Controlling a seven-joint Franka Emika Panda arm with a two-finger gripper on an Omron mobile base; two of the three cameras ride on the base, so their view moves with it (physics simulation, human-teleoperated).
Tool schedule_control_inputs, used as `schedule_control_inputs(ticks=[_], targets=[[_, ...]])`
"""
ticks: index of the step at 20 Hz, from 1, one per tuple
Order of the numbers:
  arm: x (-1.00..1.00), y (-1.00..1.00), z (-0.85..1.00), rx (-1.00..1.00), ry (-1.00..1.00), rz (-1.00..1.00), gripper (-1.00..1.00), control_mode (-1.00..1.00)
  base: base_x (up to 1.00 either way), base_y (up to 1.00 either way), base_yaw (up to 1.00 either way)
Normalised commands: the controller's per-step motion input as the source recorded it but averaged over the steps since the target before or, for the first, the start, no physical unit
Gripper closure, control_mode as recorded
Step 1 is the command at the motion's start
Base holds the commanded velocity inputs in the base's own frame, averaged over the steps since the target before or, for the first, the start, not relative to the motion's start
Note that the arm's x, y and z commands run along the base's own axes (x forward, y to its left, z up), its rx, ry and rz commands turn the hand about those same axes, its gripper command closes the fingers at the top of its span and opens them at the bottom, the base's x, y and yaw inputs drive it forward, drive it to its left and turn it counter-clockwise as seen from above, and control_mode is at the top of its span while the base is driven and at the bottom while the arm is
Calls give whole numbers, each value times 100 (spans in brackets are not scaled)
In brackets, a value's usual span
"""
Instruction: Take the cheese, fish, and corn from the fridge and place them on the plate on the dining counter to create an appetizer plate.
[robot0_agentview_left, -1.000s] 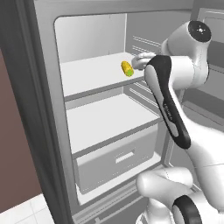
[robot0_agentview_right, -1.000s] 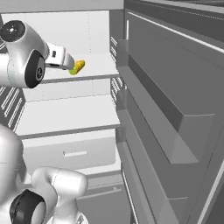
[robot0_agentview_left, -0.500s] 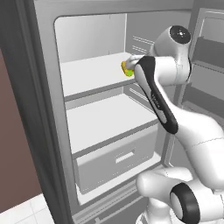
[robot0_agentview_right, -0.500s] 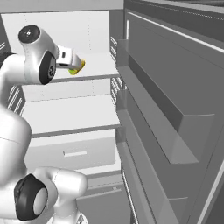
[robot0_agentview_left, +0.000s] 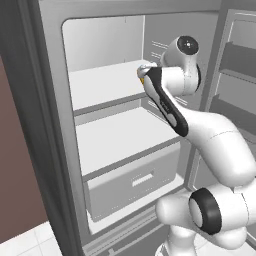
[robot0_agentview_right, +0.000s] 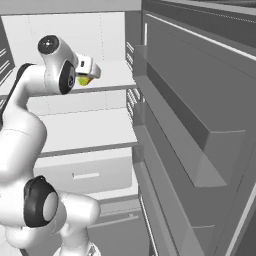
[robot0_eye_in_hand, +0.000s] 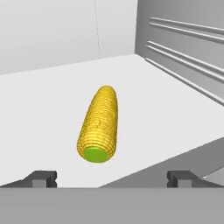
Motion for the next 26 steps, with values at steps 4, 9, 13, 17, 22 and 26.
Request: schedule_control_inputs(ticks=[4, 9, 13, 17, 22, 26], targets=[[56, 2, -3, 0, 4, -8, -100, -100, 0, 0, 0], [47, 2, -21, 0, 8, -2, -100, -100, 0, 0, 0], [41, 4, -29, 0, 13, 0, -100, -100, 0, 0, 0], [42, 8, -51, 0, 9, 0, -100, -100, 0, 0, 0], [26, 22, -62, -1, 8, 0, 100, -100, 0, 0, 0], [4, 3, -20, 0, -7, 0, 100, -100, 0, 0, 0]])
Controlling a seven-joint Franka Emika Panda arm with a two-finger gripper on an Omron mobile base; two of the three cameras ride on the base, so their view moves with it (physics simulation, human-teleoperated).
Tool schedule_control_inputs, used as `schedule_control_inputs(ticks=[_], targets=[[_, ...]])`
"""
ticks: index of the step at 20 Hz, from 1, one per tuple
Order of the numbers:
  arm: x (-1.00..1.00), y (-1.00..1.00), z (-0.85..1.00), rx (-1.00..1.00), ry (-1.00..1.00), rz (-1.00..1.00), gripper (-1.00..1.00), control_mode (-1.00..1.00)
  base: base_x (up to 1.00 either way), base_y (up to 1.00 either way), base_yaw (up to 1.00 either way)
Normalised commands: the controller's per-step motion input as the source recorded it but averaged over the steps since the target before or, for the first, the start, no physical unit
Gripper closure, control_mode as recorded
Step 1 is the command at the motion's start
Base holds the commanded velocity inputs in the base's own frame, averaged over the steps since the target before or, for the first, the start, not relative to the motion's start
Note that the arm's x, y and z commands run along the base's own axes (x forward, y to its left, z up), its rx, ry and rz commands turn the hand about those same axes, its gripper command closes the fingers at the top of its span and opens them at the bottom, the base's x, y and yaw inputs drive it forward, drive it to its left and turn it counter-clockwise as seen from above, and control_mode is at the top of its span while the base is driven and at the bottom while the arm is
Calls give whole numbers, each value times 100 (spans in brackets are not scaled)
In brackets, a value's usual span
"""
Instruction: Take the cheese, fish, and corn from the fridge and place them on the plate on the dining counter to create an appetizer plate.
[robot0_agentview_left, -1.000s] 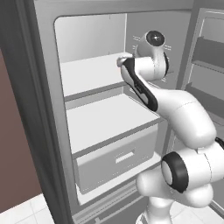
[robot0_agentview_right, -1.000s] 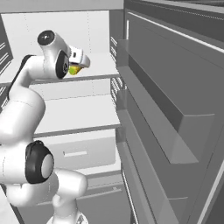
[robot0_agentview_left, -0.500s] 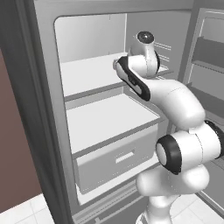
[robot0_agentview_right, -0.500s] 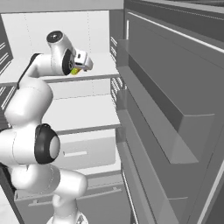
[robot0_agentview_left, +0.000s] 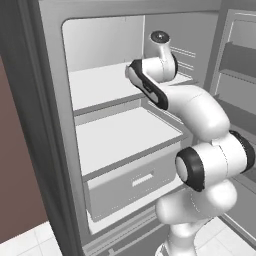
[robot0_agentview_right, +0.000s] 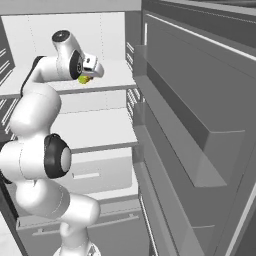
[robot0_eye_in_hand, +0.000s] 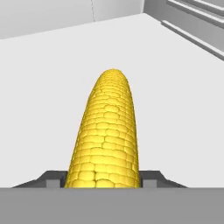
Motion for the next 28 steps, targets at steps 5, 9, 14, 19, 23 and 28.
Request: schedule_control_inputs(ticks=[5, 9, 14, 19, 23, 28], targets=[[-32, -6, -53, 0, -9, -4, 100, -100, 0, 0, 0], [-94, -13, -54, 0, -10, -2, 100, -100, 0, 0, 0], [-100, 0, -6, 1, -2, 3, 100, -100, 0, 0, 0], [-100, 0, 4, 0, -1, 8, 100, -100, 0, 0, 0], [-100, 0, 3, 0, -1, 5, 100, -100, 0, 0, 0], [-40, 0, 1, 0, 0, 2, 100, 100, -60, 0, 3]])
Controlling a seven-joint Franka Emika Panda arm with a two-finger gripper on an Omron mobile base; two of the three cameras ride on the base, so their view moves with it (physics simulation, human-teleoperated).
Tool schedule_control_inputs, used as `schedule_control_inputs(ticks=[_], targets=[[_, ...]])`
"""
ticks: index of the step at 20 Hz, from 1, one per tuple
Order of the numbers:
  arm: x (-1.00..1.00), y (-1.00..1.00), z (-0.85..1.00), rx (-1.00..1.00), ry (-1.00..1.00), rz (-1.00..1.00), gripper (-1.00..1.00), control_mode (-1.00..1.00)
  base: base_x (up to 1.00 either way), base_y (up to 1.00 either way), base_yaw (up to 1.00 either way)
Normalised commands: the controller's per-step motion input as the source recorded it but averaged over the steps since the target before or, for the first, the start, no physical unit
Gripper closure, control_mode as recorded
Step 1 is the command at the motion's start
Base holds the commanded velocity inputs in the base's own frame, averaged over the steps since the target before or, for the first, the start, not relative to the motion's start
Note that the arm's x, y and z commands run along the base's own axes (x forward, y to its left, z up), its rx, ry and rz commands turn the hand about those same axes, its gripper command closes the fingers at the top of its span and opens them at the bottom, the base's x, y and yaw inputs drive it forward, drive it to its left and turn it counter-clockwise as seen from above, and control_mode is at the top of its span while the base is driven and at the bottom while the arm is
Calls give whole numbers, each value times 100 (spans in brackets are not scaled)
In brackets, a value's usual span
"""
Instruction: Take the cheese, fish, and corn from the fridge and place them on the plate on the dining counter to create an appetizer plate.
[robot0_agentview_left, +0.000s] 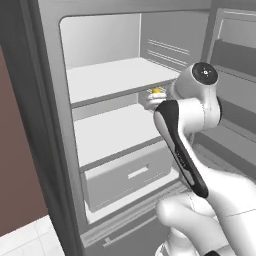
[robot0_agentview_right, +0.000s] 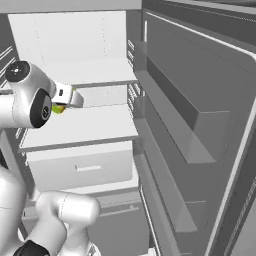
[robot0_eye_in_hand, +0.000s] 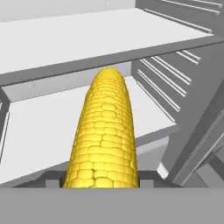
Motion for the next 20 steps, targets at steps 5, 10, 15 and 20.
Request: schedule_control_inputs(ticks=[5, 10, 15, 20], targets=[[0, 0, 0, 0, 0, 0, 100, 100, -100, 2, 2], [0, 0, 0, 0, 0, 0, 100, 100, -100, 34, 8], [0, 0, 0, 0, 0, 0, 100, 100, -98, 99, 18], [0, 0, 0, 0, 0, 0, 100, 100, -100, 100, 12]])
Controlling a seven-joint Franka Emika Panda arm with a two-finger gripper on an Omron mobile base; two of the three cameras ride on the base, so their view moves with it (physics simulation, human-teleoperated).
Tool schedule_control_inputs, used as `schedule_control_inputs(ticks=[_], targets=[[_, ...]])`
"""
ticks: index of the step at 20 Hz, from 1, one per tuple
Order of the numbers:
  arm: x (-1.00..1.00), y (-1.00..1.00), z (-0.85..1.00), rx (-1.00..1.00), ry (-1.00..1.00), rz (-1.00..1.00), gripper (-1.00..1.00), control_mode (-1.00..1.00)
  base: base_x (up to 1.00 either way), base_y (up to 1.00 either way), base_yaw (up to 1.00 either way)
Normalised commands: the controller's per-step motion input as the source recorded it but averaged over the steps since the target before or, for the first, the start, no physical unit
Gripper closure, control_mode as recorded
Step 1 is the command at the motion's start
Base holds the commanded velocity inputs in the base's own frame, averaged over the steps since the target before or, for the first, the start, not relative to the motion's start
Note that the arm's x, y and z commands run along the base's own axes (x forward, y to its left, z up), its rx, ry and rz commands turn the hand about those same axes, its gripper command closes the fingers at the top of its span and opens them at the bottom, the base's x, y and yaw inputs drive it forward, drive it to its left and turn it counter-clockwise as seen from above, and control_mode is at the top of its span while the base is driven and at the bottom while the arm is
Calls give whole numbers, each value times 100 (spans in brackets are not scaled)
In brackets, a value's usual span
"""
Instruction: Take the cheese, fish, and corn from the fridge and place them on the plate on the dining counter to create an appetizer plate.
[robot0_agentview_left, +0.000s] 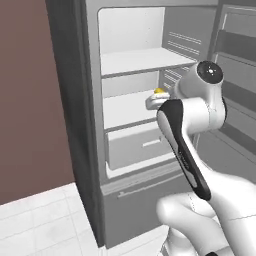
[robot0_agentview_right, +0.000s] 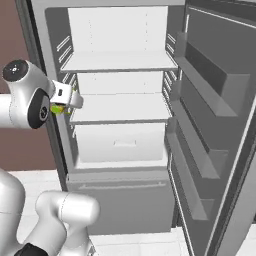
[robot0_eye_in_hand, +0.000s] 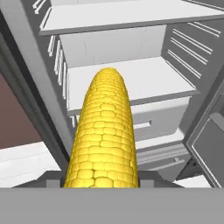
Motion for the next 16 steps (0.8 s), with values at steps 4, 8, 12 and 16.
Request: schedule_control_inputs(ticks=[4, 8, 12, 16], targets=[[0, 0, 0, 0, 0, 0, 100, 100, -71, 100, 54], [0, 0, 0, 0, 0, 0, 100, 100, -21, 80, 85], [0, 0, 0, 0, 0, 0, 100, 100, -13, 75, 85], [0, 0, 0, 0, 0, 0, 100, 100, -1, 66, 86]])
